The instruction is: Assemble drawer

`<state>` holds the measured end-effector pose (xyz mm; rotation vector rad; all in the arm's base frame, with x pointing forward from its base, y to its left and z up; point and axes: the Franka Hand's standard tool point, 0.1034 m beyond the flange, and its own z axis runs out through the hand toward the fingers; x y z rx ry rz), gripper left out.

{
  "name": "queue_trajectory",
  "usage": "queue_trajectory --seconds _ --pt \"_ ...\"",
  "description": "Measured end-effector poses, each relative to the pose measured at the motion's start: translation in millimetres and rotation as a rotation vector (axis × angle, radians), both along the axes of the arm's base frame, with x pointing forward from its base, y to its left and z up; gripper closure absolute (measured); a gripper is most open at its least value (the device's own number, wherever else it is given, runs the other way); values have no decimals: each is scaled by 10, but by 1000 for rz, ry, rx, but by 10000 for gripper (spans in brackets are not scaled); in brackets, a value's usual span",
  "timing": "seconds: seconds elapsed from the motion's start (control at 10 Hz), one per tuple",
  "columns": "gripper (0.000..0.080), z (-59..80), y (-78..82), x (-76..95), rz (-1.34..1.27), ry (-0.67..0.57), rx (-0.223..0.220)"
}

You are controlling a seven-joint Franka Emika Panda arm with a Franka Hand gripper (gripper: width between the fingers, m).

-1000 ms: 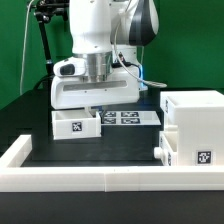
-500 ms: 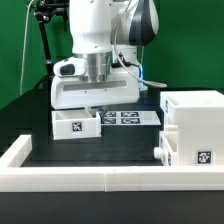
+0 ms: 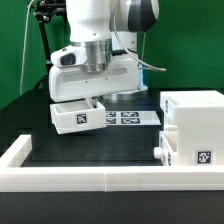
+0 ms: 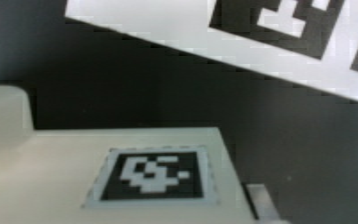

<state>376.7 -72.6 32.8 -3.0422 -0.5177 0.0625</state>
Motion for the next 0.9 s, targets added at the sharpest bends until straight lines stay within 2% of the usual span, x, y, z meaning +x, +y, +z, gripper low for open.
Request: queue_trajectory --seconds 0.4,0.6,0.9 --pt "754 -3 -13 3 290 -13 14" --pt "754 77 -84 154 569 -31 25" --pt "754 268 -153 485 928 -28 47"
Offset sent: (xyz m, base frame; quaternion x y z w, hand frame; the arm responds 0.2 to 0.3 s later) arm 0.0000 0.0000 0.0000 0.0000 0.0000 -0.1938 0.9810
